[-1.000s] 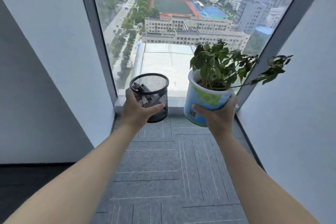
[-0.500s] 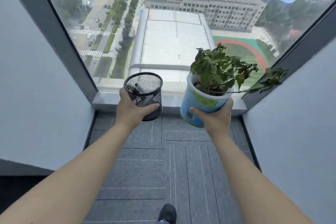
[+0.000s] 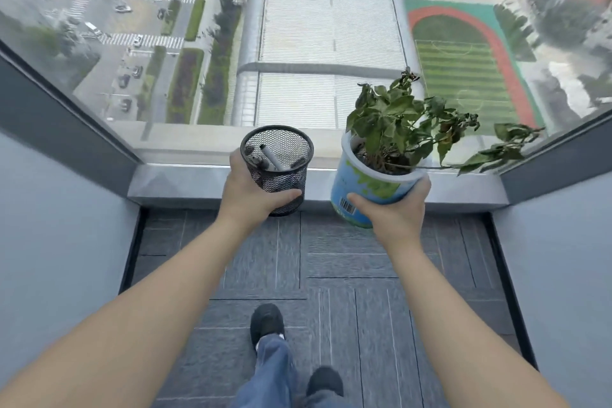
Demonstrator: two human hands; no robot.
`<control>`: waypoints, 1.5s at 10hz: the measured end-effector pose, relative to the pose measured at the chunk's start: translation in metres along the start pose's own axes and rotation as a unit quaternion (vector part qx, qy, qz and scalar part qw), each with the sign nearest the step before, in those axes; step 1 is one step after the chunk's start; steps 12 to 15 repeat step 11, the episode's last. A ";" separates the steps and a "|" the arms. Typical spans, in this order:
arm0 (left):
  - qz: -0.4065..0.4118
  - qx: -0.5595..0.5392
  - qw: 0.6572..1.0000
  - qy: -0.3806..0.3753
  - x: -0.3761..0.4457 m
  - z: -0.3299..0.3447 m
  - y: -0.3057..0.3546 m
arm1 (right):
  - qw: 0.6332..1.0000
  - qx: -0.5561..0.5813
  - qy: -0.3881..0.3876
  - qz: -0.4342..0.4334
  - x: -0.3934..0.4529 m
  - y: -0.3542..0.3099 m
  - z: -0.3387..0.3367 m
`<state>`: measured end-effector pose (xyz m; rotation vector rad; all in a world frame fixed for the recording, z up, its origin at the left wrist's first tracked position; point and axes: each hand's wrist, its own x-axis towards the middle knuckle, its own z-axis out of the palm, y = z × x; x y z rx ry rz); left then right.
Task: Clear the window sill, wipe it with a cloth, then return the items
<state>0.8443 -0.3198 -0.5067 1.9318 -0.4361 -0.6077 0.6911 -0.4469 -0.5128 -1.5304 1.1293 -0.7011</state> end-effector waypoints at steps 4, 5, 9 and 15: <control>0.000 -0.019 0.999 0.029 0.180 0.135 -0.230 | 0.999 -0.020 -0.016 -0.019 0.164 0.254 0.111; 0.004 -0.015 0.999 0.038 0.213 0.162 -0.283 | 0.999 -0.023 -0.021 -0.037 0.191 0.309 0.135; 0.011 -0.008 0.998 0.061 0.256 0.202 -0.363 | 0.999 -0.006 -0.022 -0.048 0.225 0.398 0.171; 0.004 -0.012 1.000 0.016 0.258 0.198 -0.377 | 0.999 -0.029 -0.036 -0.003 0.221 0.397 0.169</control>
